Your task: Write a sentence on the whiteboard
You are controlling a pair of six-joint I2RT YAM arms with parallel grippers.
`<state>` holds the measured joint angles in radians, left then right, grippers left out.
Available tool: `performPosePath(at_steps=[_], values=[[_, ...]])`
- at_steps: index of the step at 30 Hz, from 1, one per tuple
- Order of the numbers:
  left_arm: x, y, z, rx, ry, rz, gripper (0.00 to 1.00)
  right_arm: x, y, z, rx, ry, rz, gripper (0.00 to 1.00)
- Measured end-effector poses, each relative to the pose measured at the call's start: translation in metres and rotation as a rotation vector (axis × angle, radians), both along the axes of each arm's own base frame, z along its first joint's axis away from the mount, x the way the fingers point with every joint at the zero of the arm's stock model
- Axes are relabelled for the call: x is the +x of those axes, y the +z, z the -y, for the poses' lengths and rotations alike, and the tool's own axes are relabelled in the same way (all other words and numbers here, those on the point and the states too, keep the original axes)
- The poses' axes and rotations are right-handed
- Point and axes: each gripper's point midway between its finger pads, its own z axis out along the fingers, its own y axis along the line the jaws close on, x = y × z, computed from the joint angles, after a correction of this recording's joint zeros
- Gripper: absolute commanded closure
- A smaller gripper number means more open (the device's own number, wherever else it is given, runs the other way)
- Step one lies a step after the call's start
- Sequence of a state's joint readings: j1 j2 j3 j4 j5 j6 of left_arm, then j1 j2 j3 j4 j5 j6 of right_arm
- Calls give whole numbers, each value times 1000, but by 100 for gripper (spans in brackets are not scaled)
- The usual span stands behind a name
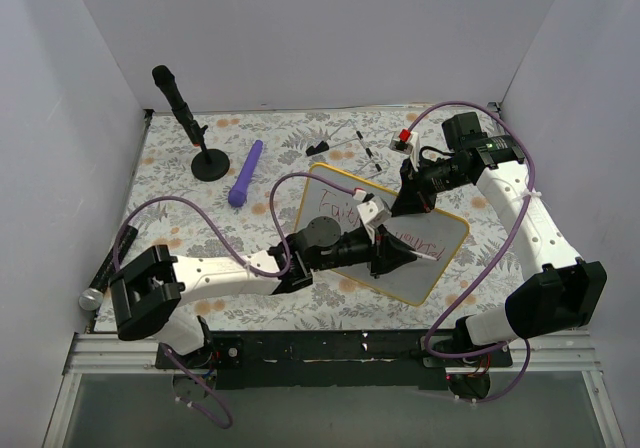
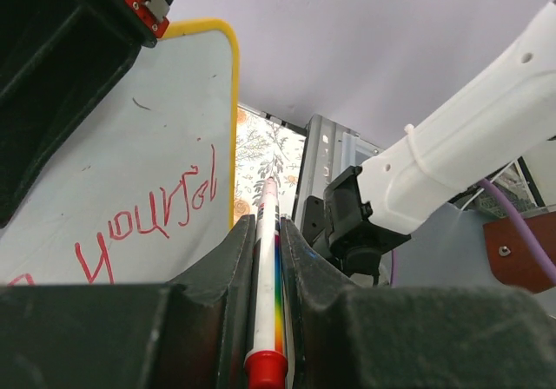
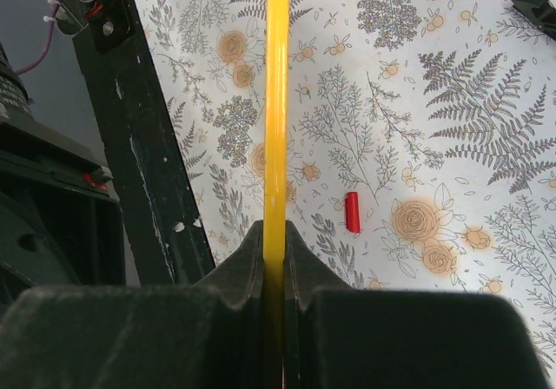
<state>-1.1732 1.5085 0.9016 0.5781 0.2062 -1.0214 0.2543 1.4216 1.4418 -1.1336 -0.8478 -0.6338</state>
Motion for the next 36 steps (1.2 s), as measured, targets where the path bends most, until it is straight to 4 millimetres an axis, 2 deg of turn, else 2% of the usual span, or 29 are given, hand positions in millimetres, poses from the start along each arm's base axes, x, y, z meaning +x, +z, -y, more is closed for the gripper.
performPosePath(at_steps=[4, 21, 36], values=[[-4, 6, -9, -15, 1, 6, 100, 1, 0, 1, 0, -3, 0, 99], [-8, -11, -29, 7, 31, -31, 100, 1, 0, 1, 1, -3, 0, 99], [-8, -20, -34, 14, 43, -49, 100, -3, 1, 0, 13, 13, -4, 99]])
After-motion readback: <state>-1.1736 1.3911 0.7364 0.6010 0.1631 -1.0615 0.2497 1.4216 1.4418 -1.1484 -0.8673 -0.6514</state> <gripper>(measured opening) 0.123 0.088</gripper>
